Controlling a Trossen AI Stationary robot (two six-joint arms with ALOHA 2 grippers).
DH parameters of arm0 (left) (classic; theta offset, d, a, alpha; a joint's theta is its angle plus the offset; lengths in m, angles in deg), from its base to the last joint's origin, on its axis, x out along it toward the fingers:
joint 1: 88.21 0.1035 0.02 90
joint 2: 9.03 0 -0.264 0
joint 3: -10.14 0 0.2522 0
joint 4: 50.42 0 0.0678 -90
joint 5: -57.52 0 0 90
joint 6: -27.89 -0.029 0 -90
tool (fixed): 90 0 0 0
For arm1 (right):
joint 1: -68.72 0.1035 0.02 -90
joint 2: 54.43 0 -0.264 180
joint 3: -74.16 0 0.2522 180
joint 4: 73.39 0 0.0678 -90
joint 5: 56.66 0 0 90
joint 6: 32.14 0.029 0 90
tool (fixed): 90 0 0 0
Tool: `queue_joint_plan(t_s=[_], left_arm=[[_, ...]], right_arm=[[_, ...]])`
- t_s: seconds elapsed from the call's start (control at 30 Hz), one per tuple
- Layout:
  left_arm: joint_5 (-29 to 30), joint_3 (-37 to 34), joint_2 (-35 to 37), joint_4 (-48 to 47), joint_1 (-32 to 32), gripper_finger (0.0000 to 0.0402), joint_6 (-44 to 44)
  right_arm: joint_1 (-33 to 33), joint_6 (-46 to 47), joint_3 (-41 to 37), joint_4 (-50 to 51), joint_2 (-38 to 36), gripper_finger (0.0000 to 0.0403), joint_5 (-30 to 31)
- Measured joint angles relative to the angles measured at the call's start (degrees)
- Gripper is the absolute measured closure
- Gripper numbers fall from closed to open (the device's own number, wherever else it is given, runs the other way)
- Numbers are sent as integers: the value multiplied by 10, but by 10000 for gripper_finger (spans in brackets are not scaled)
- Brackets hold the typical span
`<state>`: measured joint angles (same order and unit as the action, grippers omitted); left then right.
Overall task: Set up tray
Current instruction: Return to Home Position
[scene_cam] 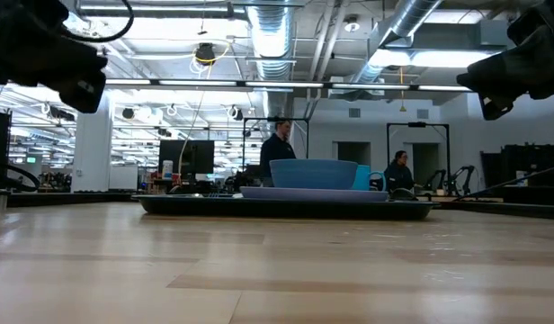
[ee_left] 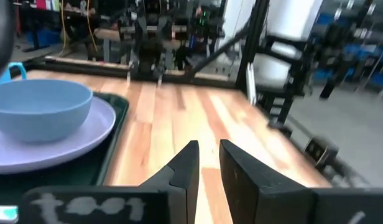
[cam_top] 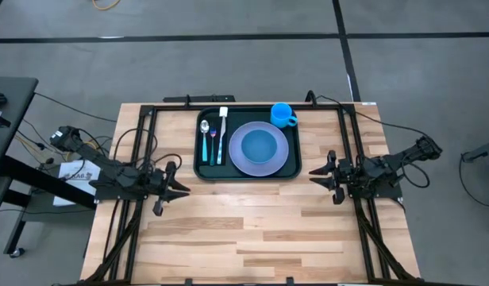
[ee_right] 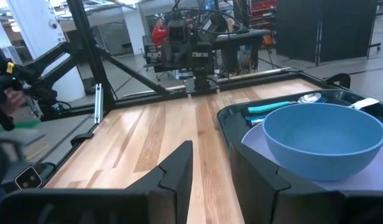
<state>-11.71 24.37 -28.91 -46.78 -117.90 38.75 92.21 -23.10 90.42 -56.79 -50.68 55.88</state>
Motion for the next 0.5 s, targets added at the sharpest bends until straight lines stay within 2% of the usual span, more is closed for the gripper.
queue_joint_plan(t_s=[0.3, 0.5], left_arm=[[-1, 0, 0, -128, 0, 349, -9], [-8, 3, -7, -134, 0, 349, -7]], right_arm=[[0, 0, 0, 0, 0, 303, 0], [0, 0, 0, 0, 0, 303, 0]])
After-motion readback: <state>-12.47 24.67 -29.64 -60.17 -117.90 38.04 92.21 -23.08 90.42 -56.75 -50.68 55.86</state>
